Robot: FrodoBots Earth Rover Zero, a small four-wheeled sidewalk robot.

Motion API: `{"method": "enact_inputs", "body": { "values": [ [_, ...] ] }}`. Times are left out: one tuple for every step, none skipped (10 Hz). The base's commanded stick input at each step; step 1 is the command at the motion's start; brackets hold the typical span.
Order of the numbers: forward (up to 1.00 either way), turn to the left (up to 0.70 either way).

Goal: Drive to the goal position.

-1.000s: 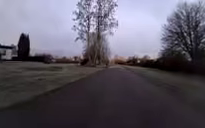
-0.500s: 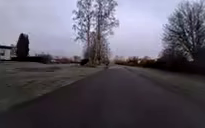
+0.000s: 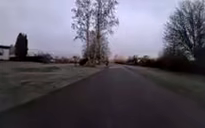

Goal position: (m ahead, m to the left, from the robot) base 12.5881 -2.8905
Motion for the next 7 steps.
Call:
{"method": "enact_inputs", "body": {
  "values": [
    [0.85, 0.00],
    [0.85, 0.00],
    [0.85, 0.00],
    [0.85, 0.00],
    [0.85, 0.00],
    [0.85, 0.00],
    [0.85, 0.00]
  ]
}}
